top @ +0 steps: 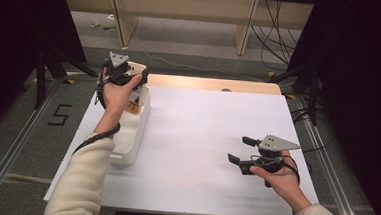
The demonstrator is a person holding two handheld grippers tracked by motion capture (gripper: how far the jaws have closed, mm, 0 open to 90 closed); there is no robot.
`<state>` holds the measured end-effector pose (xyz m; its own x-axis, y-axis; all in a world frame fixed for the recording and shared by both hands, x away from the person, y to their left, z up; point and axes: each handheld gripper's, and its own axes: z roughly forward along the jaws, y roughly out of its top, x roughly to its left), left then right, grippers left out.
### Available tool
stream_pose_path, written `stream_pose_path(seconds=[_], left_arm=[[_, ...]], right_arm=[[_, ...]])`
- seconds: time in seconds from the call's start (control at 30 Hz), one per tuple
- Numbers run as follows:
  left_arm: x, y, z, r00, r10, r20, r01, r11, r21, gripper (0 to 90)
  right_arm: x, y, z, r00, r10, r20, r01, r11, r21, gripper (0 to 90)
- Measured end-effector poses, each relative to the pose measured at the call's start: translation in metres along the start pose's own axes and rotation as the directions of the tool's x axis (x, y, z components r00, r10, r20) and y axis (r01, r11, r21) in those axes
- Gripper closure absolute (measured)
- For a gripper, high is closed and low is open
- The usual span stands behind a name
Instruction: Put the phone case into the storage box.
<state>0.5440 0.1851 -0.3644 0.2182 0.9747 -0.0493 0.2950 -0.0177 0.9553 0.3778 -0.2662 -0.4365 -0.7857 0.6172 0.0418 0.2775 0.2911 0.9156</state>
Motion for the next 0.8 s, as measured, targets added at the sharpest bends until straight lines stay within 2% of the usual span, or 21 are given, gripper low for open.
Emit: stream_pose_path(seconds=[0.8], left_arm=[[0.0027, -0.0004, 0.0092, 1.0000, -0.006, 0.007, 0.006, 0.9998, 0.017, 10.9]], right_arm=[[-0.0001, 0.0000, -0.0001, 1.0000, 0.001, 0.000, -0.001, 1.000, -0.001, 15.5]])
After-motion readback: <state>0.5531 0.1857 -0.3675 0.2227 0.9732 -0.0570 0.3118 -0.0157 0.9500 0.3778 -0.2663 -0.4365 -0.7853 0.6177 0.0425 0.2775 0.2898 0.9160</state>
